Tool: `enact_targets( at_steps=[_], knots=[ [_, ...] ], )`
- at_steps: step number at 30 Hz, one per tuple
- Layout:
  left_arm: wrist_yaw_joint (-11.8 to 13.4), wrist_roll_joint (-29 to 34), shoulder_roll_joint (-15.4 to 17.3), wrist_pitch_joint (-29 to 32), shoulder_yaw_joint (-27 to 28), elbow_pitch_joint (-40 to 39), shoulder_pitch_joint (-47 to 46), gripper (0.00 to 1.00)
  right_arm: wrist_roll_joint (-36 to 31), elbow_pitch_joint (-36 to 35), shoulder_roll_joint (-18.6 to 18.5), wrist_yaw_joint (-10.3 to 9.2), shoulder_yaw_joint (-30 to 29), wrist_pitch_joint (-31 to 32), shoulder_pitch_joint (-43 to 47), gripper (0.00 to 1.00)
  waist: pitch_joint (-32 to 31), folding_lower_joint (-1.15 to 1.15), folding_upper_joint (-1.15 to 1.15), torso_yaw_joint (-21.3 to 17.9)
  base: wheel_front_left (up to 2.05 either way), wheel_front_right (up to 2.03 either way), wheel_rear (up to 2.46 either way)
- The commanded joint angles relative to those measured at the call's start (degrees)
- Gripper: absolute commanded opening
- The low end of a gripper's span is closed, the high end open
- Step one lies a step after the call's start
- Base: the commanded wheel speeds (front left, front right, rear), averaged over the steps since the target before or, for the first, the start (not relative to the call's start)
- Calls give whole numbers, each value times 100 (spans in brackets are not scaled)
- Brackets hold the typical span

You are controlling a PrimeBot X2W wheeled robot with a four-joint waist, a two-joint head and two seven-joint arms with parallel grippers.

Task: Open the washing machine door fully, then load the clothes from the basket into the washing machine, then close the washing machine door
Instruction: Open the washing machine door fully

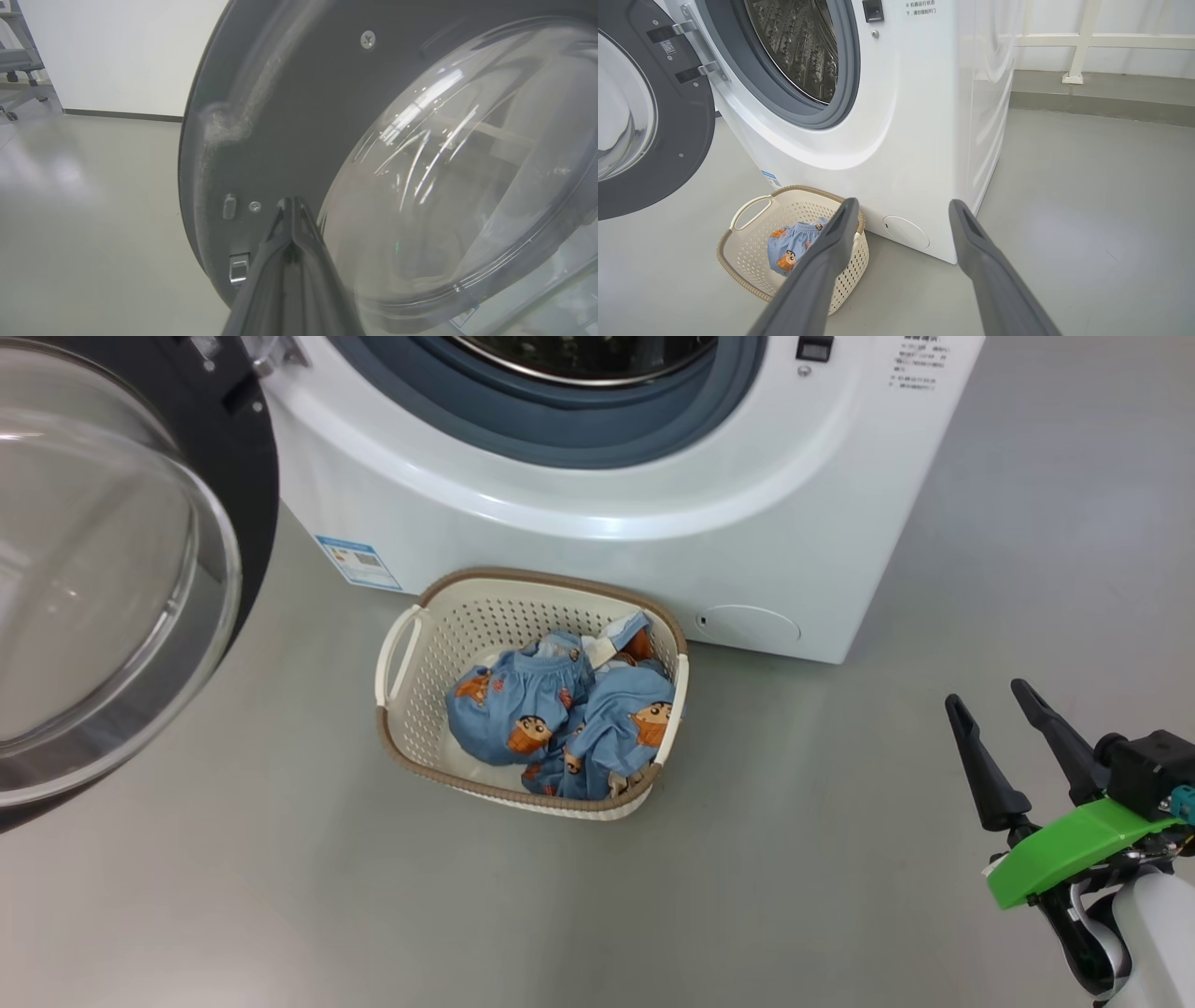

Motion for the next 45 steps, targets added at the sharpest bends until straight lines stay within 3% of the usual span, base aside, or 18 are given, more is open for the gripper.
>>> enact_targets(
  at_steps=[1,5,6,7,9,21,30,45],
  knots=[
    [-75,47,230,-36,125,-282,203,0,52,-112,-38,9,125,-69,158,100,-123,0,0,70,0,0,0],
    [-146,33,23,-36,98,-516,406,0,82,-107,-34,9,135,-69,207,100,-216,0,0,101,0,0,0],
    [-163,13,-26,-36,86,-574,468,12,89,-109,-33,9,143,-69,215,100,-236,0,0,102,0,0,0],
    [-176,-6,-82,-36,68,-632,533,38,94,-110,-30,9,146,-69,229,100,-274,0,0,107,0,0,0],
    [-192,-68,-190,-36,44,-762,660,100,104,-115,-21,9,149,-69,252,100,-326,0,0,104,0,0,0],
    [-203,-819,-565,-36,-877,-2004,1607,100,159,-193,42,9,36,-69,443,100,-571,0,0,-62,0,0,0],
    [-204,-895,-707,-36,-1620,-2954,2115,100,153,-258,129,9,-55,-69,519,100,-618,0,0,-339,0,0,0],
    [-204,-1236,-475,-36,-3152,-3507,2433,100,110,-366,295,9,-251,-69,653,100,-650,0,0,-1291,0,0,0]
  ],
)
